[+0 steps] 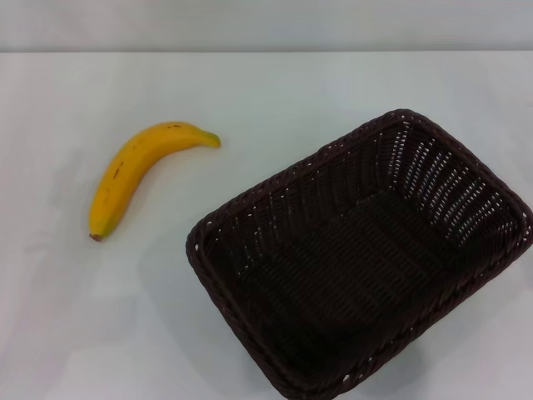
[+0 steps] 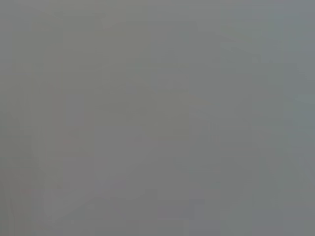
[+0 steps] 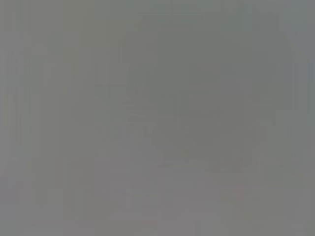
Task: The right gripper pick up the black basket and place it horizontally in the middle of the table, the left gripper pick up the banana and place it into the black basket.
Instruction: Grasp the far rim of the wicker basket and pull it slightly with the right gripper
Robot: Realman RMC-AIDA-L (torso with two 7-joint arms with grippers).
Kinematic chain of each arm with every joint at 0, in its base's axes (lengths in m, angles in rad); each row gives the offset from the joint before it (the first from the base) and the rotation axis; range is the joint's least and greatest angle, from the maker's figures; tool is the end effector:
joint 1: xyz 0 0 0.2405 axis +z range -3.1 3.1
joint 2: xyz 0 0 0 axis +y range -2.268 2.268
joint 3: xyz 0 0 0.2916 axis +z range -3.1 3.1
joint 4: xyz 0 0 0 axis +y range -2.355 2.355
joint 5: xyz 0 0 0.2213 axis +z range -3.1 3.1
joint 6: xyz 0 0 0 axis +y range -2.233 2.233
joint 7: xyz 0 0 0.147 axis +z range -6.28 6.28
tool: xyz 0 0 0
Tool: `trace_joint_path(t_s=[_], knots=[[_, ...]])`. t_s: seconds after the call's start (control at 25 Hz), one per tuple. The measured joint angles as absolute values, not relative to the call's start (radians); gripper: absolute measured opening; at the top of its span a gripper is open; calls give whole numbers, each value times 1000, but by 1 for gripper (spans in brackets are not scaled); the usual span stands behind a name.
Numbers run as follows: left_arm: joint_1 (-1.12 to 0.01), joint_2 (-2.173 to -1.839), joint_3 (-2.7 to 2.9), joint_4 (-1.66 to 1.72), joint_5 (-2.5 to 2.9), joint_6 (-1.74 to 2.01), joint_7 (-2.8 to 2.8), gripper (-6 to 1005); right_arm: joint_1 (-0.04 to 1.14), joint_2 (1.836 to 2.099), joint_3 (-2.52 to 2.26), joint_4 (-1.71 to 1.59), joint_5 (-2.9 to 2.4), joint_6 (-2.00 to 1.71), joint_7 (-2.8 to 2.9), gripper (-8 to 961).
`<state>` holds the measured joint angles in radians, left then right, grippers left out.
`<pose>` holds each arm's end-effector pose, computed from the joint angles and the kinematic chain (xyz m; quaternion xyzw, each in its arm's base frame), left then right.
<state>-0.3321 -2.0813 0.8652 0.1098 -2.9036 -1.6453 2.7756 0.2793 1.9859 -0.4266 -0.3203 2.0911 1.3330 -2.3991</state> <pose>-0.3891 0.2905 0.0737 -0.4938 -0.1414 -0.4448 0.7337 0.4348 0.3058 0.1103 -0.6278 0.2409 0.3707 0.6407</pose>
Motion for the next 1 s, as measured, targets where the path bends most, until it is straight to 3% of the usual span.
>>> trace_joint_path(t_s=[0.68, 1.0], knots=[[-336, -2080, 865, 110, -2906, -1640, 2759, 887, 272, 1999, -464, -402, 2059, 1339, -2367, 839], [-321, -2079, 872, 109, -2899, -1627, 2720, 888, 265, 1971, -530, -759, 1736, 1281, -1903, 838]])
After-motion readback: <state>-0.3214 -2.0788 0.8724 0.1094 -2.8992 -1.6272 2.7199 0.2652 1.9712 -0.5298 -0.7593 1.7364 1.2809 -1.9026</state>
